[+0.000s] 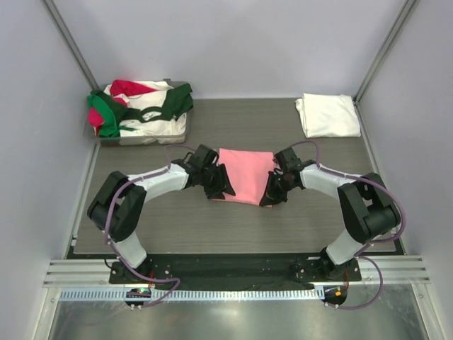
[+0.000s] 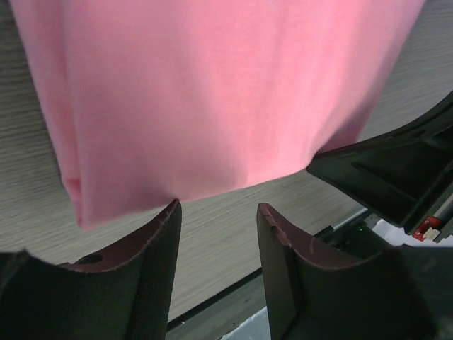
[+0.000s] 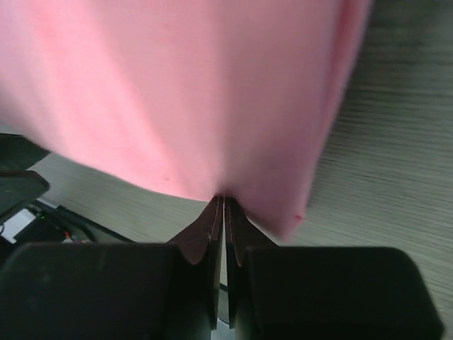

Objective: Fold and stack the t-shirts
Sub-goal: Fold the tshirt

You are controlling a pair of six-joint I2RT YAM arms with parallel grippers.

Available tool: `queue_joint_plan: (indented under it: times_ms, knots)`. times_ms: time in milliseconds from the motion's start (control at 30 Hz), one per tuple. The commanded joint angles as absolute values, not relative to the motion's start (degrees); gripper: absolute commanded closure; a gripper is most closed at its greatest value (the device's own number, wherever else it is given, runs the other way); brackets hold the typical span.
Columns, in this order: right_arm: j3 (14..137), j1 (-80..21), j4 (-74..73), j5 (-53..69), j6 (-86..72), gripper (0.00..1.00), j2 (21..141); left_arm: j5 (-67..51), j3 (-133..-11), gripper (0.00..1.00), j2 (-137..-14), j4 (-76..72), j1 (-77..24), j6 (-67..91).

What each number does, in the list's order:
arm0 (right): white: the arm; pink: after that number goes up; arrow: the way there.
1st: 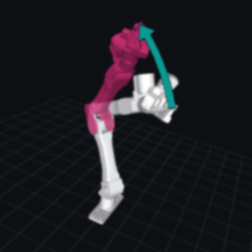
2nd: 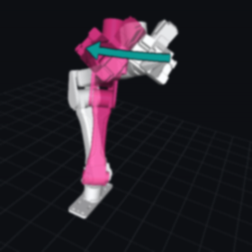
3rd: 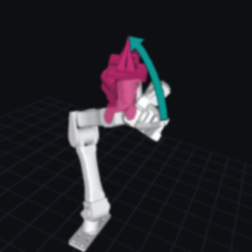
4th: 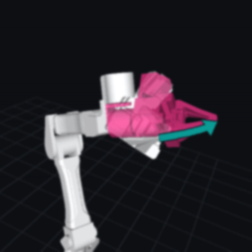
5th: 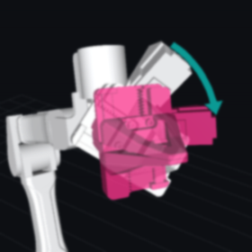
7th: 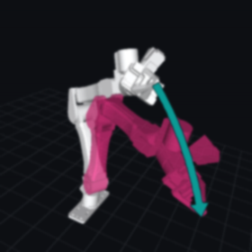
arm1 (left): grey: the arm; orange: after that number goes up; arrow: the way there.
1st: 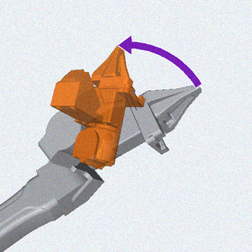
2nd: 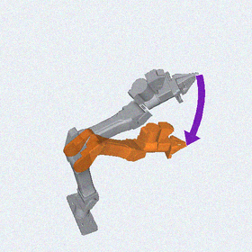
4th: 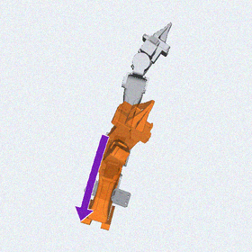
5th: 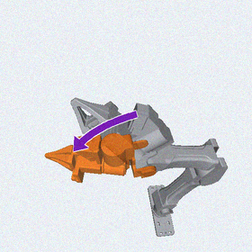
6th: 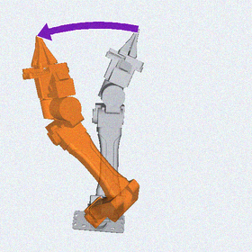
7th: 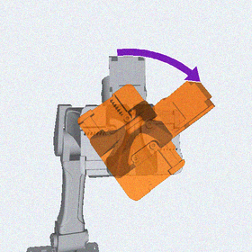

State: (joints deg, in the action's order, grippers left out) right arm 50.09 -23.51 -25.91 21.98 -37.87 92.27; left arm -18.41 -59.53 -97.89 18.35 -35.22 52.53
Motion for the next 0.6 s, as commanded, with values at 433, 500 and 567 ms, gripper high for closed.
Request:
queue_joint_plan:
  times_ms: [433,500,567]
  knots:
    - [36.56,-23.29,-25.66,15.73,-36.12,0.64,81.84,-3.62,-45.25,0.51,-82.74,23.63,-39.72,50.54]
    - [37.35,-23.38,-28.20,16.08,-35.95,0.42,77.11,-3.16,-45.96,0.42,-79.12,24.78,-40.34,50.27]
    - [38.23,-23.47,-30.05,16.08,-36.12,0.29,74.11,-1.94,-45.79,0.25,-75.51,24.00,-40.43,50.19]
